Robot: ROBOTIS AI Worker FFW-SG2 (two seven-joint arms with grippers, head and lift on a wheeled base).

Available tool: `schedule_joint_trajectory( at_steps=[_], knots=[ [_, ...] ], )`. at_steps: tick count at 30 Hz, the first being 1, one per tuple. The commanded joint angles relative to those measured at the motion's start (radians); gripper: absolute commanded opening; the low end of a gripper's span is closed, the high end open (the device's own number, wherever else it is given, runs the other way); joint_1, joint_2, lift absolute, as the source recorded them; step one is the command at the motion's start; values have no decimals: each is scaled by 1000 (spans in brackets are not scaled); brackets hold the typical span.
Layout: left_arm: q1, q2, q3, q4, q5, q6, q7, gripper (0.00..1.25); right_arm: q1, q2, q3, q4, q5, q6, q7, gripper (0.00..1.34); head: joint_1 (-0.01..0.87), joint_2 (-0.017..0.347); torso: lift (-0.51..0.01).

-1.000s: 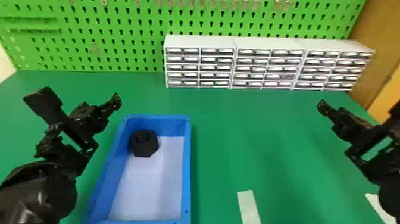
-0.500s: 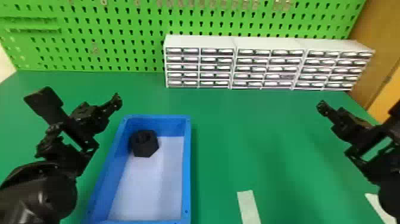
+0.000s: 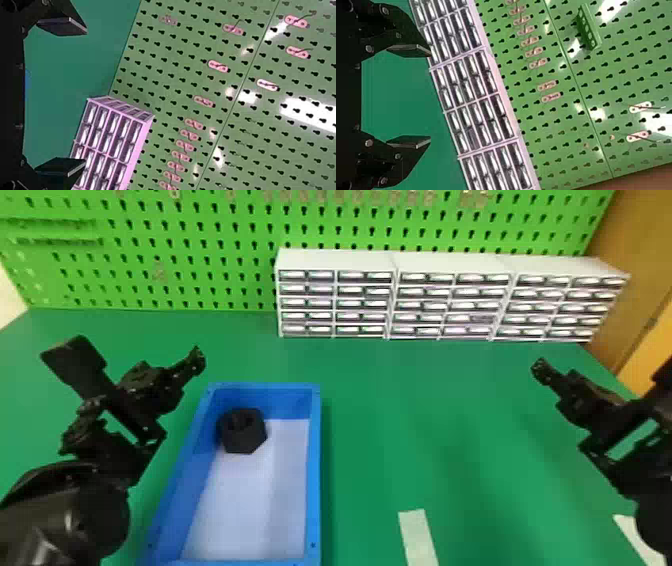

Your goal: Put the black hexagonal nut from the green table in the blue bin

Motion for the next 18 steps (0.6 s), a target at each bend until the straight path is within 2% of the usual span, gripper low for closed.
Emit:
schedule_joint_trajectory(
  at_steps=[1, 18],
  knots=[
    [0, 0, -1, 0, 0, 0, 0, 1129, 0, 0, 0, 0, 0, 1, 0, 850, 692, 9, -97],
    [0, 0, -1, 0, 0, 0, 0, 1129, 0, -2, 3, 0, 0, 3, 0, 850, 692, 9, -97]
  ],
)
